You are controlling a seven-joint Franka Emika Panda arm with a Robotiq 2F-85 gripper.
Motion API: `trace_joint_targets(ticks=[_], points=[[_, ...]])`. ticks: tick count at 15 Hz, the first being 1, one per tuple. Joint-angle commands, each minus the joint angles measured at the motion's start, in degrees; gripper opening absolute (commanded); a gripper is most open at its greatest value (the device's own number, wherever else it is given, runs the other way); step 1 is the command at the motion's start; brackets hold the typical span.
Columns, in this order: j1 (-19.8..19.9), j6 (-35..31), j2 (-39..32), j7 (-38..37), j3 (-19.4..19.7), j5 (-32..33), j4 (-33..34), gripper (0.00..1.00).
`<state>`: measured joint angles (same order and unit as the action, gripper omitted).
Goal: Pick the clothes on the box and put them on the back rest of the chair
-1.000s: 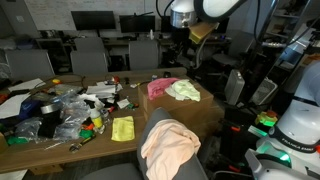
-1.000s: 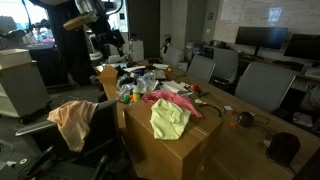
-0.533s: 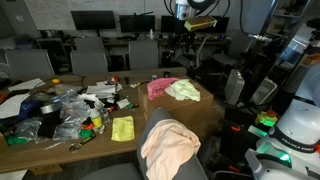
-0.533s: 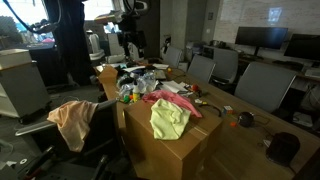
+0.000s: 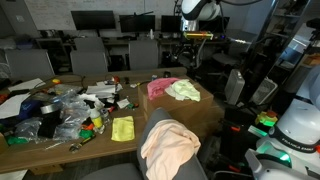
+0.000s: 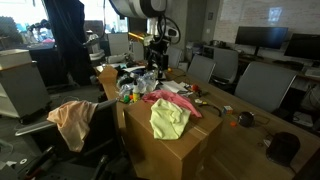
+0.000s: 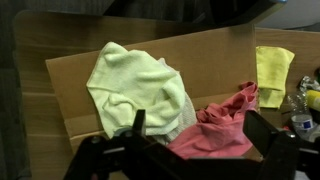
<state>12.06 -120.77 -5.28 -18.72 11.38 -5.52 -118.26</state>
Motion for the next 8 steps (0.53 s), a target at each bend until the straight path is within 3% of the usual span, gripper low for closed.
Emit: trace_joint_targets(ticks=[1, 8], points=[[2.76, 1.09, -6.01, 2.83, 2.05, -7.53, 4.80, 1.00], [6.26, -0.39, -14.67, 2.59, 2.80, -16.43, 7.37, 1.00]])
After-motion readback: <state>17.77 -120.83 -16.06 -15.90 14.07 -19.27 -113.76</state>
